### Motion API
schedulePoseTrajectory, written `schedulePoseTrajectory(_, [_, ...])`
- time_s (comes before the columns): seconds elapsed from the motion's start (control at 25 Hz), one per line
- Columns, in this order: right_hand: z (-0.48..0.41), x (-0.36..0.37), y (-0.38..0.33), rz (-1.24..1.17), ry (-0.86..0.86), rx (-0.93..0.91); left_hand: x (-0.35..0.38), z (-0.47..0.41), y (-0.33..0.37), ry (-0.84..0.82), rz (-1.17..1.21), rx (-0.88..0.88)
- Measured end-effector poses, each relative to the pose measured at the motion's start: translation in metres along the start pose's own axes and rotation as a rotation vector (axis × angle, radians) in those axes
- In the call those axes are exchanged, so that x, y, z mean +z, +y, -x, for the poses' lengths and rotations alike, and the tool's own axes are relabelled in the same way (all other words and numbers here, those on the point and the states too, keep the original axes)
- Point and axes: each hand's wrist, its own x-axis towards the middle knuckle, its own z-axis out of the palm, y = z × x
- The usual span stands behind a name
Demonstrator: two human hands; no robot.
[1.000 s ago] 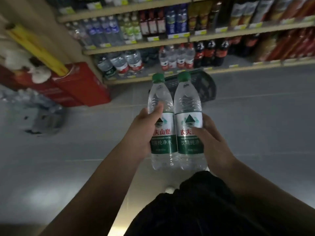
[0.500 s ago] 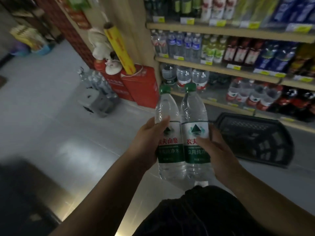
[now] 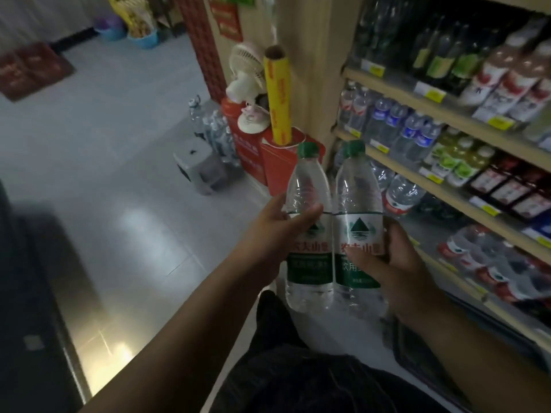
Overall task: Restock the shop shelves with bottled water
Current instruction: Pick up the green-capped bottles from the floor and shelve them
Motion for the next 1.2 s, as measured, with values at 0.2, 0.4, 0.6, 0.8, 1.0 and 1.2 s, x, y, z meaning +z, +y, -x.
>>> schedulePoseTrajectory(0.2, [-0.107, 0.025, -0.068, 0.125, 0.009, -0.071, -0.04, -0.111, 0.068, -0.097, 0.009, 0.093])
schedulePoseTrajectory(0.4, [-0.211, 0.041, -0.137, 0.126, 0.128, -0.11, -0.059, -0.208, 0.16, -0.161, 0.026, 0.196])
schedulePoseTrajectory(0.6, [-0.278, 0.035, -0.208, 0.136, 0.208, -0.246, -0.058, -0.274, 0.245, -0.255, -0.051, 0.33])
schedulePoseTrajectory(0.8, [-0.328, 0.005, -0.286, 0.214, 0.225, -0.363, -0.03, -0.319, 0.327, -0.296, -0.1, 0.46])
schedulePoseTrajectory(1.0, [-0.374, -0.033, -0.358, 0.3, 0.179, -0.525, 0.005, -0.356, 0.396, -0.302, -0.154, 0.595])
schedulePoseTrajectory(1.2, [-0.42, -0.079, -0.434, 0.442, 0.18, -0.649, 0.049, -0.388, 0.46, -0.289, -0.159, 0.675])
